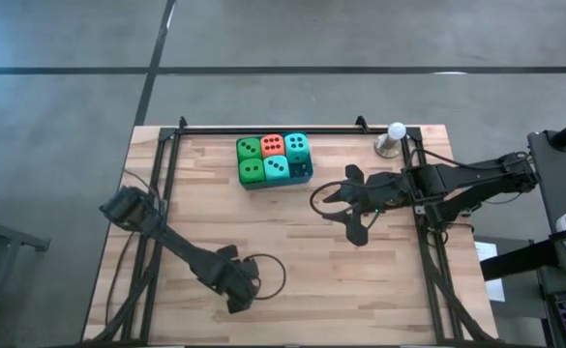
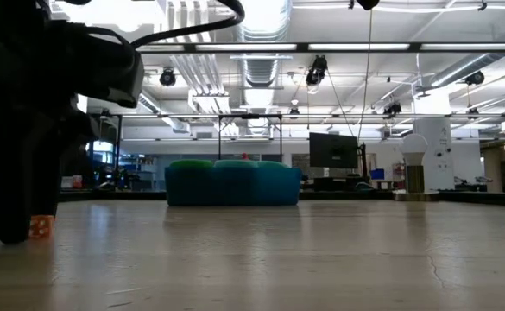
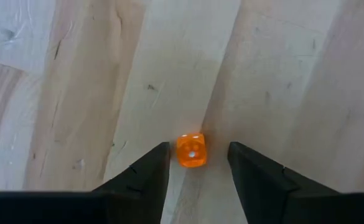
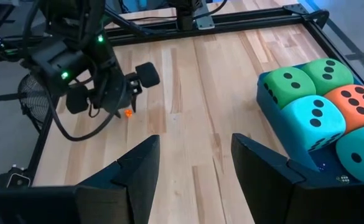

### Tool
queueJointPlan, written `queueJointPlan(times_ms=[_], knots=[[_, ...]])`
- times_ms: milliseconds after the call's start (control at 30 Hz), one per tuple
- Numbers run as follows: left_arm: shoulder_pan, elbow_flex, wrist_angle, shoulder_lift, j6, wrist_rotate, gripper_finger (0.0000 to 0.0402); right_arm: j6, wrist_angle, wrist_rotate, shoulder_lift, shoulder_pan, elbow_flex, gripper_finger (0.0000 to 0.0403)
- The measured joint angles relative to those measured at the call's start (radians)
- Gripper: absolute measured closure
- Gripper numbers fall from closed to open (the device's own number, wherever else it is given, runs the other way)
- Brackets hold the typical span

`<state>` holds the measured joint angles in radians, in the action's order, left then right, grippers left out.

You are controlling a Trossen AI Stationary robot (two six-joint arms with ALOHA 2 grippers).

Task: Pick & Place Dice
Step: Put the small orange dice into the blue bin

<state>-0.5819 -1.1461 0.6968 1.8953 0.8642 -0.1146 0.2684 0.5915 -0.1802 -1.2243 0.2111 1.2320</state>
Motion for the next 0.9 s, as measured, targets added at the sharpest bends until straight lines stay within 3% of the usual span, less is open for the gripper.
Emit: queueJointPlan(times_ms=[533, 633, 833, 900], knots=[[0.001, 0.051, -0.06, -0.017, 0.023, 0.019, 0.0238, 0.009, -0.005, -0.001, -0.001, 0.0, 0.0, 0.0209], [0.001, 0.051, -0.059, -0.017, 0.021, 0.018, 0.0261, 0.012, -0.005, -0.002, 0.0, 0.0, 0.0, 0.0209], [0.001, 0.051, -0.062, -0.017, 0.019, 0.018, 0.0349, 0.012, -0.006, -0.002, -0.001, 0.0, 0.0, 0.0209], [0.002, 0.051, -0.062, -0.017, 0.018, 0.018, 0.0359, 0.012, -0.006, -0.002, 0.0, 0.0, 0.0, 0.0209]])
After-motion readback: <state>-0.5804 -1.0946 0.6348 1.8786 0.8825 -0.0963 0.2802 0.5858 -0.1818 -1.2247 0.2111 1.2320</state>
